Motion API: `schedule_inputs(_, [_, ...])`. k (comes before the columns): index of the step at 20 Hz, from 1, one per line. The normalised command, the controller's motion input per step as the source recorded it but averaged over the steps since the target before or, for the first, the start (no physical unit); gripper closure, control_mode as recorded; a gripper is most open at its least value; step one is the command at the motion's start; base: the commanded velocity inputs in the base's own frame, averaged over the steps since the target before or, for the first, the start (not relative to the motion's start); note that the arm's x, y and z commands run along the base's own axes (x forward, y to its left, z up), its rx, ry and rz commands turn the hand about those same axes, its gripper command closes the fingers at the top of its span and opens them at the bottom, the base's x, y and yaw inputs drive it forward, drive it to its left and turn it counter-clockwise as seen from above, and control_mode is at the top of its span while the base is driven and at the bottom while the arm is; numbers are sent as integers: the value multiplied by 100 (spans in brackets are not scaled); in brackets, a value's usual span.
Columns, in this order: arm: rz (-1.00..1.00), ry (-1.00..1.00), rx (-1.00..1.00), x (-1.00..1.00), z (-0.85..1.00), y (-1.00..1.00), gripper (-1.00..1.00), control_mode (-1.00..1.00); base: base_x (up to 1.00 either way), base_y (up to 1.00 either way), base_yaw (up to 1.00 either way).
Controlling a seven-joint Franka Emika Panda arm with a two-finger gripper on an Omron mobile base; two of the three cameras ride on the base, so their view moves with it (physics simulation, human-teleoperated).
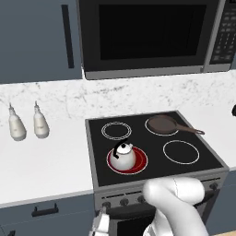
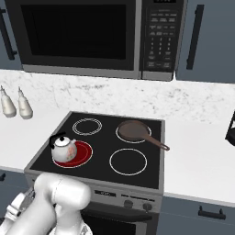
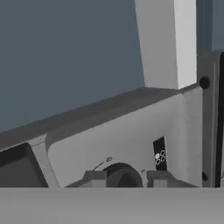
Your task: Pick the kettle from the counter and place it on a stove burner. Then turn the burner on.
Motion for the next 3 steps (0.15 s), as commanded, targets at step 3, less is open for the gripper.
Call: schedule_inputs(3, [0, 0, 0, 0, 0, 0, 100, -100, 0, 0, 0])
